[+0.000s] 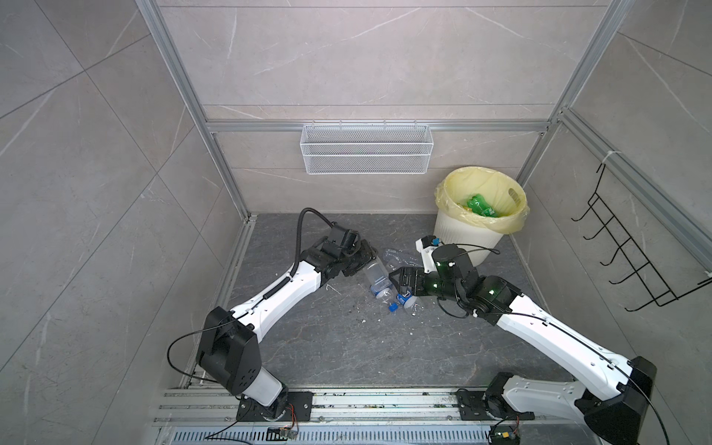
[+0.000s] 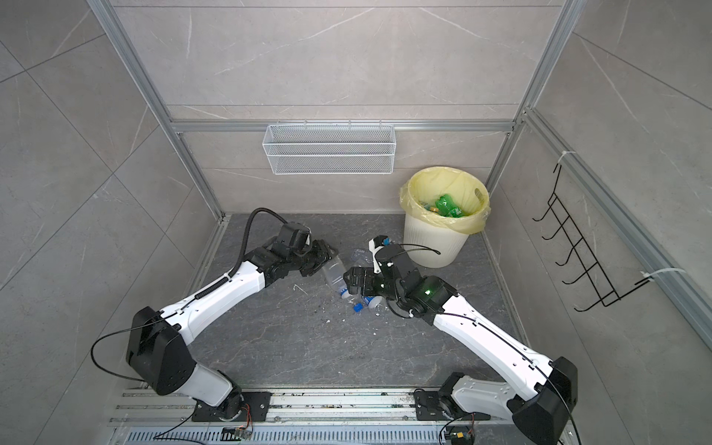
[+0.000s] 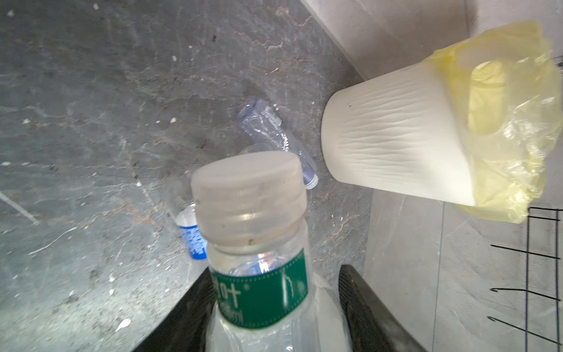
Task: Throw the plastic bottles in the bin
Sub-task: 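Lift the green-labelled bottle with the left gripper while the right grasps its body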
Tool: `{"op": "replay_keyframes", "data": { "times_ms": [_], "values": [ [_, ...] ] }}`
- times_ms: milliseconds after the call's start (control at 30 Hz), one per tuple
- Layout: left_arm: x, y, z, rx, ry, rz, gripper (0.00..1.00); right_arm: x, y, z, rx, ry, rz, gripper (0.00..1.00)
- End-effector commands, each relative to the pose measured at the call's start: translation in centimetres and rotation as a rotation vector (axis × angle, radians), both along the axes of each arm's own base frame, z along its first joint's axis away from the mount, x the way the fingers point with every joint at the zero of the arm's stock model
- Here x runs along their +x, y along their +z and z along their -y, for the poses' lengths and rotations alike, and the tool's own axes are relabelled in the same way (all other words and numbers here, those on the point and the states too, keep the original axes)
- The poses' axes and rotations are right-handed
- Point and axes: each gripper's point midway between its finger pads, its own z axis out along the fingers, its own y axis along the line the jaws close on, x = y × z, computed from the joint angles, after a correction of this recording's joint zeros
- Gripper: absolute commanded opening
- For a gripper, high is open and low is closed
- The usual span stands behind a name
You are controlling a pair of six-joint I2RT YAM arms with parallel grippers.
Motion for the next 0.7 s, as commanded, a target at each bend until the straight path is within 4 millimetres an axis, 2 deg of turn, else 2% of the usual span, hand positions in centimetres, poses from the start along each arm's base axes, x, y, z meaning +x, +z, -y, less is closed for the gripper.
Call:
{"op": "replay_keyframes", "data": {
  "times_ms": [0, 133, 300, 667],
  "values": [
    [1.4, 3.6, 1.8, -0.121, -0.044, 0.074, 0.54, 0.7, 1.9, -1.1, 0.041, 0.036, 0.037, 1.0],
    [2.1, 5.6, 2.7, -0.198, -0.056, 0.105, 0.54, 2.0, 2.1, -1.0, 0.066, 0.024, 0.028, 1.0],
    [2.2, 7.2, 3.5, -0.261, -0.084, 0.125, 0.54, 3.4, 1.7, -1.0, 0.088, 0.023, 0.008, 1.0],
    [2.3, 7.4, 4.3, -0.319, -0.114, 0.125, 0.54, 5.3, 1.0, -3.1, 0.165, 0.058, -0.015, 0.93]
  ]
}}
